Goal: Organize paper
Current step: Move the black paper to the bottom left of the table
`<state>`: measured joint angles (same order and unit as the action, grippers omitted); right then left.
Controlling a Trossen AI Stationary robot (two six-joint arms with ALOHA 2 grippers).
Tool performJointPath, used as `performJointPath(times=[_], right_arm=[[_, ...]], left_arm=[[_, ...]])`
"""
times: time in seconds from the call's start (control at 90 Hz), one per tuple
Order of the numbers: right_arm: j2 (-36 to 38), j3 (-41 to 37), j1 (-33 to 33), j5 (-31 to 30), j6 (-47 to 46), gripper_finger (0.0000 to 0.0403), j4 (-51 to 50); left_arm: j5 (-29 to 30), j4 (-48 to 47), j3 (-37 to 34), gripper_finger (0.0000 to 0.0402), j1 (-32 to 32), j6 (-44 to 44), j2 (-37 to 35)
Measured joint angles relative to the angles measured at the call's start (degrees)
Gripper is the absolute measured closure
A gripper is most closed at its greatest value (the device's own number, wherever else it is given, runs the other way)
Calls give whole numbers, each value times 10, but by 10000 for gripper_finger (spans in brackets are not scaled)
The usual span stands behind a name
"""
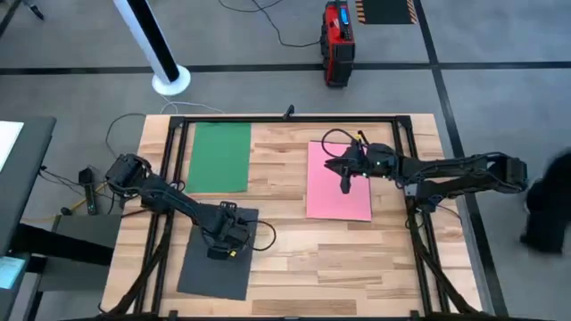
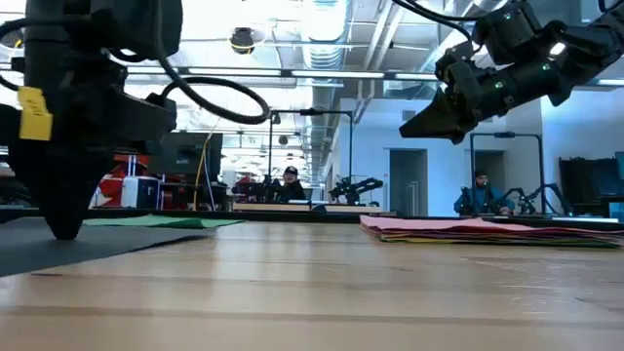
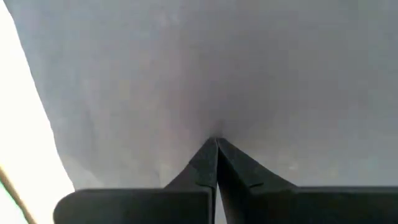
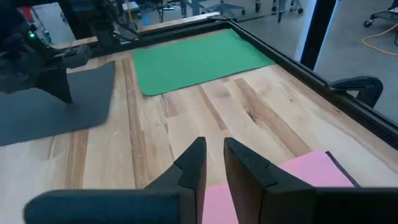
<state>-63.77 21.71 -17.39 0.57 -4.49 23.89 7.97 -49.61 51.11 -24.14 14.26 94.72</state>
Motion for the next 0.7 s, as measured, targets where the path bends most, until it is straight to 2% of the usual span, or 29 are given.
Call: performJointPath(times=[0.333,0.7], right_arm=[[0,0,0,0,0,347,1],[0,0,0,0,0,347,1]], left_arm=[[17,13,-55,401,12,65,-66],[38,78,-85,401,13,154,-71]])
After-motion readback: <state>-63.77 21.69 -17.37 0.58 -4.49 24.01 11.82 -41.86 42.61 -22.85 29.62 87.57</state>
